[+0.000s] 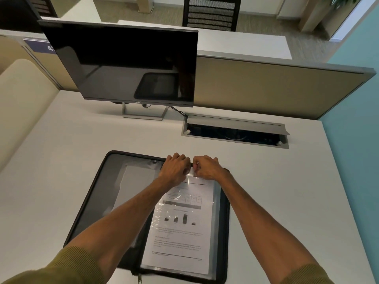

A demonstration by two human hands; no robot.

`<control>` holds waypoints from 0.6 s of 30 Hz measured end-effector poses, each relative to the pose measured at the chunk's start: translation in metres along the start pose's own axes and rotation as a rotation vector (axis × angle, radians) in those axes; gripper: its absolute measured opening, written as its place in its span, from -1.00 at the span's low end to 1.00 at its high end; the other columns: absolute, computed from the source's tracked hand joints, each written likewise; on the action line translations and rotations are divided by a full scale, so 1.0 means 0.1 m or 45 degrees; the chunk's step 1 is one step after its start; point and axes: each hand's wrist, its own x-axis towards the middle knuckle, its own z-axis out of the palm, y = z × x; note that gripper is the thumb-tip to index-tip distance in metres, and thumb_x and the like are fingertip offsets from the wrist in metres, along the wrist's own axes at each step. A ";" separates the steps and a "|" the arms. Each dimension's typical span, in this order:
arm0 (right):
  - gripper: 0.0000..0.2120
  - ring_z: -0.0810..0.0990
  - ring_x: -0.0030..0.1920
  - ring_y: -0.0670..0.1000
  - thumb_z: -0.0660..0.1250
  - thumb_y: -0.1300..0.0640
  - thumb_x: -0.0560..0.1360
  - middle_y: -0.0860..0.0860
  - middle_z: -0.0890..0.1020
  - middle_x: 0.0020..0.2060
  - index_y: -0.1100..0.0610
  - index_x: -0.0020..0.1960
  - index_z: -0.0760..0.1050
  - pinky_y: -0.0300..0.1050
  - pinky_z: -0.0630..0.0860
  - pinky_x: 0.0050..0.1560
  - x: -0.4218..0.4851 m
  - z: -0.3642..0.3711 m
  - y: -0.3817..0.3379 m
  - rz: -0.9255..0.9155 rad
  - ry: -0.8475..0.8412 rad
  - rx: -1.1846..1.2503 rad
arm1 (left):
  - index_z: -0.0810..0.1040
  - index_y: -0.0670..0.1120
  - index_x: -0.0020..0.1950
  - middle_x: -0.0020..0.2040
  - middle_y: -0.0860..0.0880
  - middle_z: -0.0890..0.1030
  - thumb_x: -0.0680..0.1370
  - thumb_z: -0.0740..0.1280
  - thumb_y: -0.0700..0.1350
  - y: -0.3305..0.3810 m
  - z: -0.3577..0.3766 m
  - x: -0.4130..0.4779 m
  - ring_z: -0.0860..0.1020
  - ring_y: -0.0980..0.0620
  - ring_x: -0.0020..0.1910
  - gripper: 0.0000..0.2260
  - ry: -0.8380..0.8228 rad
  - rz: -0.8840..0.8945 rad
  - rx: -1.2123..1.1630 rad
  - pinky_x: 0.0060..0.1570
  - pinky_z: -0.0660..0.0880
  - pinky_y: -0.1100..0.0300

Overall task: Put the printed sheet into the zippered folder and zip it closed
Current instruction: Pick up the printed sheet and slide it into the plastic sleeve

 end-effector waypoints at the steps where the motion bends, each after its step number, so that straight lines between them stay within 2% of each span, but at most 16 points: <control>1: -0.87 0.57 0.16 0.13 0.36 0.19 0.61 0.08 0.67 0.07 0.14 0.15 0.57 0.19 0.37 0.41 -0.01 0.00 -0.01 0.007 -0.011 -0.020 | 0.55 -0.03 0.34 0.30 -0.02 0.61 0.68 0.33 -0.11 0.01 0.00 0.00 0.50 -0.08 0.34 -0.77 0.003 -0.009 -0.002 0.35 0.45 0.00; 7: -0.84 0.55 0.26 0.12 0.32 0.12 0.67 0.07 0.67 0.16 0.09 0.22 0.57 0.18 0.31 0.44 -0.08 0.01 -0.06 0.027 0.028 -0.078 | 0.52 -0.05 0.36 0.31 -0.04 0.59 0.68 0.32 -0.14 0.04 -0.06 -0.07 0.51 -0.10 0.35 -0.75 -0.012 -0.044 -0.067 0.34 0.46 -0.01; 11: -0.81 0.48 0.36 0.11 0.31 0.08 0.68 0.07 0.66 0.21 0.06 0.25 0.62 0.19 0.32 0.46 -0.19 0.06 -0.09 0.043 0.125 -0.158 | 0.41 0.00 0.53 0.48 -0.02 0.50 0.69 0.32 -0.12 0.02 -0.11 -0.21 0.46 -0.11 0.47 -0.61 0.009 -0.017 -0.178 0.45 0.43 -0.08; 18: -0.72 0.48 0.37 0.07 0.33 0.20 0.64 0.03 0.69 0.20 0.09 0.33 0.59 0.13 0.43 0.39 -0.46 0.14 -0.21 0.066 0.503 -0.078 | 0.33 -0.04 0.59 0.57 -0.07 0.38 0.68 0.33 -0.13 -0.34 -0.10 -0.75 0.36 -0.13 0.58 -0.53 0.059 -0.167 -0.258 0.57 0.36 -0.13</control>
